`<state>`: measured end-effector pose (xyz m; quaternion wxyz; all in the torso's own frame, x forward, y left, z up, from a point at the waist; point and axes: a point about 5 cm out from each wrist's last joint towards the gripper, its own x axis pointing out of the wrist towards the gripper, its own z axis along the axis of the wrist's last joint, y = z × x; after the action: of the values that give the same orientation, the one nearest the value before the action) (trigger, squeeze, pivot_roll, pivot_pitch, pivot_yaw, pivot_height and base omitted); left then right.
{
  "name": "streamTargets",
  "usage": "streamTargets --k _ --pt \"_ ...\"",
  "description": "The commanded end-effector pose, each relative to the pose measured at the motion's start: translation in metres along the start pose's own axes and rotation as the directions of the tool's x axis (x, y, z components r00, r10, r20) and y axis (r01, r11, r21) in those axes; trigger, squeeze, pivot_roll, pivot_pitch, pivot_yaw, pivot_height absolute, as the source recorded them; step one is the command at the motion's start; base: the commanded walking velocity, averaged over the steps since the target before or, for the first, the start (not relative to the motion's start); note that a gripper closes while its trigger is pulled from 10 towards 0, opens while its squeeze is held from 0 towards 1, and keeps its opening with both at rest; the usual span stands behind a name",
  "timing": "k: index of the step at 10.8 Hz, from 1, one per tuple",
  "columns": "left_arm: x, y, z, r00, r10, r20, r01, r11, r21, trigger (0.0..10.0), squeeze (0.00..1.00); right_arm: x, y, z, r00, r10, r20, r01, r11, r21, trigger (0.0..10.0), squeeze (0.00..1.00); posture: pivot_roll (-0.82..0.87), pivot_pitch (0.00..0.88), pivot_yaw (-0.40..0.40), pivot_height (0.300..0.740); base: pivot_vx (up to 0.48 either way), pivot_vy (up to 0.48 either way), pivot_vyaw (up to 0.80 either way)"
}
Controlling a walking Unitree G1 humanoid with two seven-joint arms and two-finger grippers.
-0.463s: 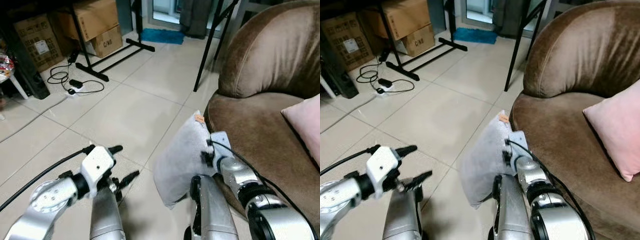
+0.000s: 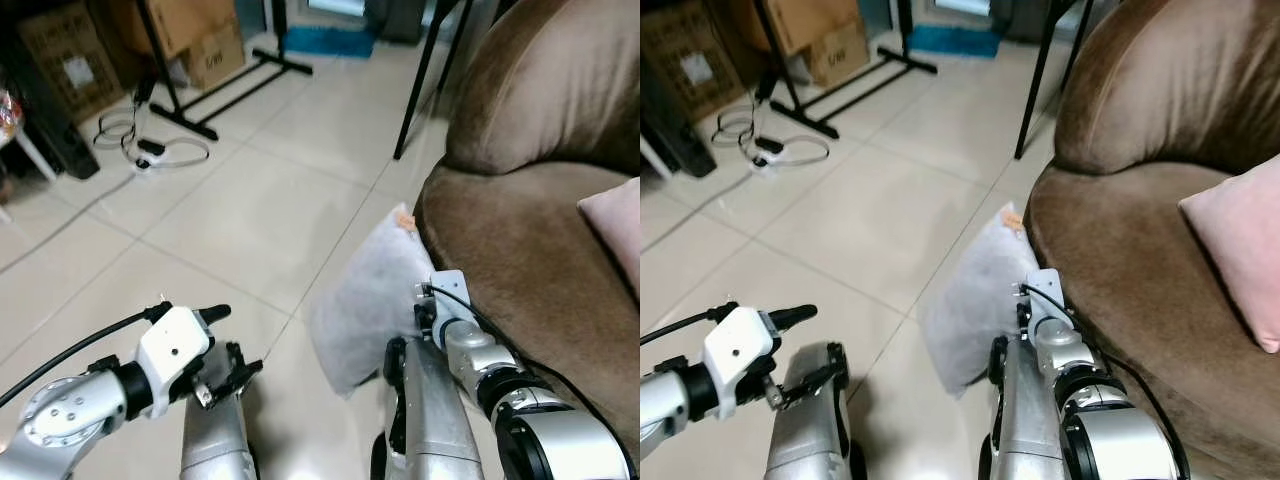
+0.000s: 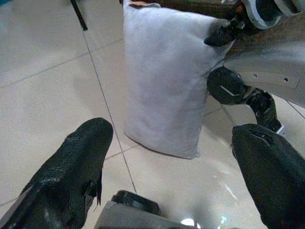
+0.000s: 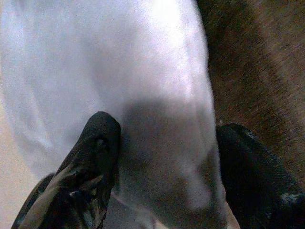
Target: Move the pillow to the sofa from floor
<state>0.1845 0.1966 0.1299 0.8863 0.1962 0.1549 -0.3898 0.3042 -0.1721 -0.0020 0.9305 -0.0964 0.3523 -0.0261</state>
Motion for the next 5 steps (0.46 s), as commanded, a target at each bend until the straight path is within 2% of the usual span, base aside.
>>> streamTargets --k 1,2,3,4,5 --pt "-0.0048 -0.0014 0.0026 1.0 -0.004 -0.007 0.004 1.0 0.002 10.0 0.0 -0.0005 0.0071 -0.0056 0.999 0.024 -0.028 -0.024 1.0 0.014 5.8 0.0 0.19 0.152 0.006 0.466 0.0 0.0 0.0" --pt "-0.006 -0.0028 0.002 1.0 -0.007 -0.014 0.007 1.0 -0.004 10.0 0.0 -0.0007 0.0112 -0.0044 0.999 0.038 -0.021 -0.037 0.999 0.027 2.6 0.0 0.19 0.149 0.002 0.466 0.0 0.0 0.0" --pt "-0.0068 -0.0038 0.0006 1.0 -0.009 -0.024 0.009 1.0 -0.006 10.0 0.0 -0.0008 0.0148 -0.0019 0.999 0.05 -0.009 -0.049 0.998 0.03 1.0 0.0 0.19 0.144 -0.002 0.466 0.0 0.0 0.0" --pt "-0.0062 -0.0038 0.0011 1.0 -0.007 -0.027 0.007 1.0 -0.008 10.0 0.0 -0.0007 0.0149 -0.0004 0.999 0.054 -0.002 -0.054 0.998 0.03 0.0 0.0 0.18 0.143 -0.006 0.466 0.0 0.0 0.0" --pt "-0.0065 -0.0038 0.0009 1.0 -0.005 -0.028 0.005 1.0 -0.011 10.0 0.0 -0.0006 0.0154 0.0025 0.998 0.061 0.008 -0.061 0.998 0.031 0.0 0.0 0.18 0.143 -0.009 0.466 0.0 0.0 0.0"
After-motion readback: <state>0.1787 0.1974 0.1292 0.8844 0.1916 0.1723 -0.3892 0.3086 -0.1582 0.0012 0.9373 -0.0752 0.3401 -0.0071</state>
